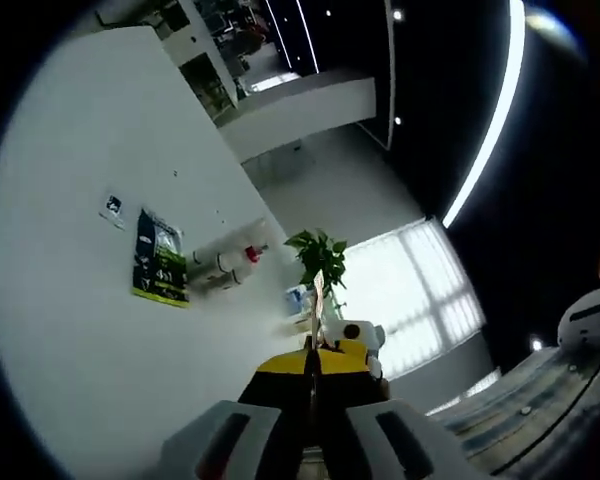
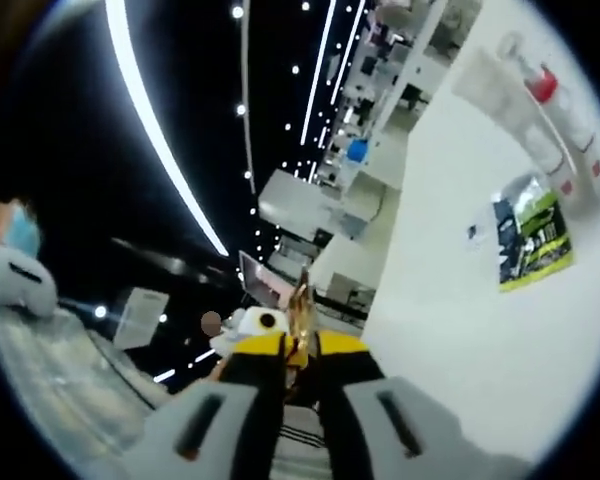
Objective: Arrange the skincare products in the storage area until every visible bottle or jar stands upright without overlapping.
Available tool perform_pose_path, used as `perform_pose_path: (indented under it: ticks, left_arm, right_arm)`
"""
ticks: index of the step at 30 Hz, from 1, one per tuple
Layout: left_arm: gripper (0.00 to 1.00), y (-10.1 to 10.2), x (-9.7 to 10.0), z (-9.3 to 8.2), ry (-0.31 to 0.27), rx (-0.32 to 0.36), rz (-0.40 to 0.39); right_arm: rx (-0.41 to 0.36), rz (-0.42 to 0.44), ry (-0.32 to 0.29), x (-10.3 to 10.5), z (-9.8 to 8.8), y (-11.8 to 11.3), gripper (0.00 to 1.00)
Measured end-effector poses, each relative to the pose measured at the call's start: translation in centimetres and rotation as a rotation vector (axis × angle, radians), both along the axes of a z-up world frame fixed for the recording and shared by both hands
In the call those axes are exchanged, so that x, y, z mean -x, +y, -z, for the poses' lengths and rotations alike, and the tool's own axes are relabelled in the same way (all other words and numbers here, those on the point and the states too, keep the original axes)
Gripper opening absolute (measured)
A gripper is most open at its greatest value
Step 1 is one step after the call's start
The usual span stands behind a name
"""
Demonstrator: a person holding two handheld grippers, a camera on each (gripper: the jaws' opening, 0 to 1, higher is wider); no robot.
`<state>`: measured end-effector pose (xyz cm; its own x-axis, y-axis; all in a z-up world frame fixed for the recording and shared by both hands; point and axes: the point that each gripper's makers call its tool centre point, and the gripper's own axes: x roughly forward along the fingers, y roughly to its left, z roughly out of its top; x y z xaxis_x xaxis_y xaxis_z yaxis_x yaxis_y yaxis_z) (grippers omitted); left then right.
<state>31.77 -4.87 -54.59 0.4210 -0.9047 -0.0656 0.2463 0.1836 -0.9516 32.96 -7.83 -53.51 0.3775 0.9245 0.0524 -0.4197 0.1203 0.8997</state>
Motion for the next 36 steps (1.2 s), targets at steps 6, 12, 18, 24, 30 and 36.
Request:
perform_pose_path:
  ticks: [6, 12, 18, 24, 30, 36]
  left_arm:
    - [0.00, -0.1, -0.9, 0.7, 0.018, -0.001, 0.021]
    - [0.00, 1.0, -2.0, 3.3, 0.060, -0.070, 0.048]
    - [0.00, 2.1, -3.0, 6.3, 0.103, -0.177, 0.131]
    - [0.00, 3.0, -4.9, 8.1, 0.139, -0.251, 0.171]
    - [0.00, 3.8, -7.1, 10.4, 0.174, -0.325, 0.196]
    - [0.00, 4.4, -8.9, 12.6, 0.202, -0.383, 0.208]
  right_arm:
    - [0.020, 0.043, 0.029, -0.2, 1.0, -1.4, 0.12]
    - [0.045, 0.071, 0.047, -0.1, 1.5, -2.7, 0.12]
    - [0.061, 0.097, 0.049, 0.3, 2.0, -3.6, 0.11]
    - [0.090, 0.125, 0.040, 0.9, 2.2, -4.3, 0.12]
    - [0.106, 0.151, 0.057, 1.5, 2.9, -5.1, 0.11]
    - [0.123, 0.200, 0.057, 1.9, 3.0, -6.6, 0.11]
